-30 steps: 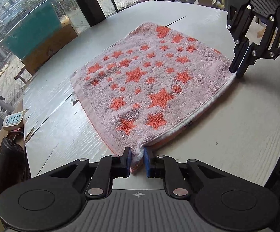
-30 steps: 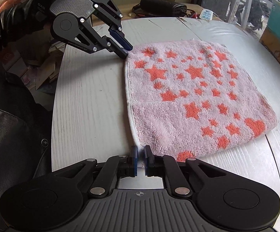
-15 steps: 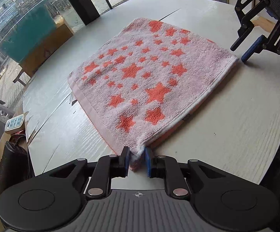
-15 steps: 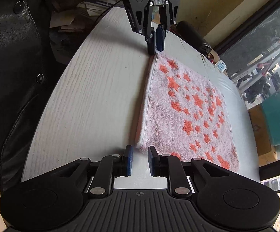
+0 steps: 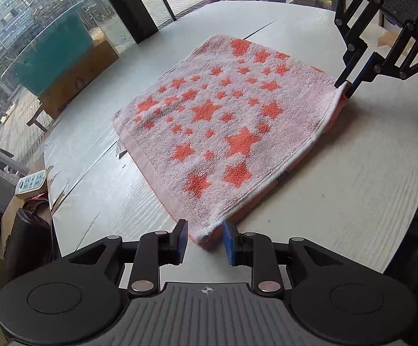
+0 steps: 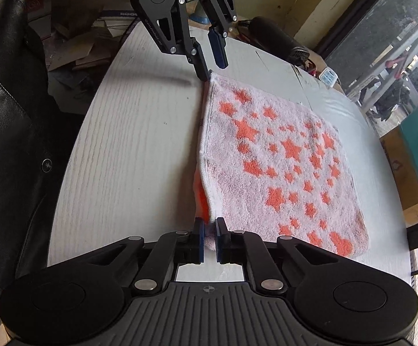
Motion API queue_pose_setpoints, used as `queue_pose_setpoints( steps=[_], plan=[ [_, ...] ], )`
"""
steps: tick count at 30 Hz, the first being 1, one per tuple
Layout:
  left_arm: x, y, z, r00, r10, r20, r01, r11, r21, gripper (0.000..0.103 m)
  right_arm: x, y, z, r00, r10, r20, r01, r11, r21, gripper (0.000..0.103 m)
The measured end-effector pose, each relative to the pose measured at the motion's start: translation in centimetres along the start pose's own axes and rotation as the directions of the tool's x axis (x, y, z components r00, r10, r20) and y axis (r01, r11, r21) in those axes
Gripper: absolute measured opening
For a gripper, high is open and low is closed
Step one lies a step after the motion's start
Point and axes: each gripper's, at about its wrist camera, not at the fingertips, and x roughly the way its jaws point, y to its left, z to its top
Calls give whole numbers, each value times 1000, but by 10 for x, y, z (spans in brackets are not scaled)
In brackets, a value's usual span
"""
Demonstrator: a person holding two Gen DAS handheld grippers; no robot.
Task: Fold towel
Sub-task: 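Lift the held towel edge upward with both grippers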
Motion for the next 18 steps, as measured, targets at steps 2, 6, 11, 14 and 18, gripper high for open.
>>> queue_pose_setpoints(
  steps=[2,6,11,14,18],
  plan=[
    [-1,-9,1,1000,7,7,-8,998,59,36,-6,-8,3,1000,4,21,-5,999,32,6],
    [13,-21,3,994,91,-54,-82,985,152,36,-5,-11,5,1000,22,11,-23,999,45,6],
    [20,-12,11,995,49,-92,-35,988,147,20,0,-11,2,999,45,17,-46,995,85,6],
    [24,-5,13,994,13,-108,-3,995,97,12,0,-14,-3,998,50,46,-56,989,141,6],
    [23,2,14,995,-12,-104,10,1000,-13,9,3,-14,-6,997,48,54,-57,979,193,5]
  ],
)
